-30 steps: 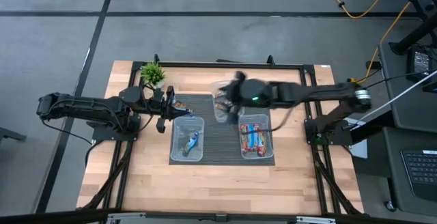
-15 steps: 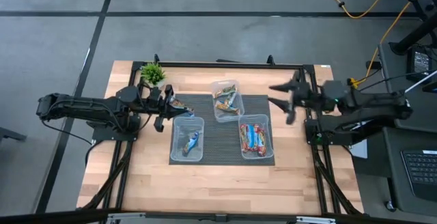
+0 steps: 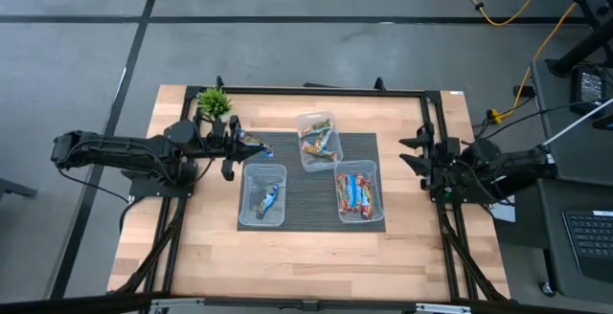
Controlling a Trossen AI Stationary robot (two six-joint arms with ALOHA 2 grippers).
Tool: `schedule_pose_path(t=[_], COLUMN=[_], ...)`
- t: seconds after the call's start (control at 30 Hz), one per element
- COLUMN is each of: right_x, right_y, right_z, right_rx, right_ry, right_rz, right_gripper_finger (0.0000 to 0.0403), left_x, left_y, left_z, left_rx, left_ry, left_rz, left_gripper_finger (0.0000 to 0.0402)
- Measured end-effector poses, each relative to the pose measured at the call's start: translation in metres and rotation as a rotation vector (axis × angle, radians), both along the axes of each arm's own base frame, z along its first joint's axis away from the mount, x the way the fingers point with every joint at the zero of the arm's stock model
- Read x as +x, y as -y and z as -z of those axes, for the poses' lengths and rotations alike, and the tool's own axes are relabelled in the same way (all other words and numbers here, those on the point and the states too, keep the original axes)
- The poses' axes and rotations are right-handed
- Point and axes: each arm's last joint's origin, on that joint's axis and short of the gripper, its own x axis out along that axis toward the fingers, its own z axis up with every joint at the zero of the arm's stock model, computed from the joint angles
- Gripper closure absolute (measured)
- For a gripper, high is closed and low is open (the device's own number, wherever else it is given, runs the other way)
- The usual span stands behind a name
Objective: Pick and place Granola Bars by type
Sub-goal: Put the blue granola bar into the bottom left transparent bin
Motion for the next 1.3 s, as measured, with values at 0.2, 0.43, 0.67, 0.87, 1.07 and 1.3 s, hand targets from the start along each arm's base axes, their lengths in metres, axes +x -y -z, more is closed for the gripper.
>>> schedule_pose_path(t=[0.2,0.43,0.67,0.87,1.07,1.3], right_x=[0.002,0.006,0.006,0.007,0.007,0.007], right_y=[-0.002,-0.004,-0.005,-0.005,-0.006,-0.006], right_z=[0.043,0.059,0.060,0.066,0.068,0.068], right_rx=[0.134,0.157,0.100,0.111,0.069,-0.012], right_ry=[-0.078,-0.234,-0.253,-0.315,-0.334,-0.332], right_rz=[-0.112,-0.172,-0.184,-0.192,-0.200,-0.183], right_gripper_finger=[0.0205,0.0211,0.0248,0.0283,0.0287,0.0288], left_x=[0.000,0.000,0.000,0.000,0.001,0.001], left_y=[0.000,0.000,0.000,0.001,0.002,0.002], left_z=[0.002,0.003,0.003,0.002,0.003,0.003], left_rx=[-0.029,-0.044,-0.043,-0.032,-0.029,-0.028], left_ry=[-0.014,-0.018,-0.018,-0.019,-0.023,-0.023], left_rz=[-0.007,-0.007,-0.002,0.029,0.073,0.073], left_gripper_finger=[0.0370,0.0370,0.0370,0.0367,0.0368,0.0365])
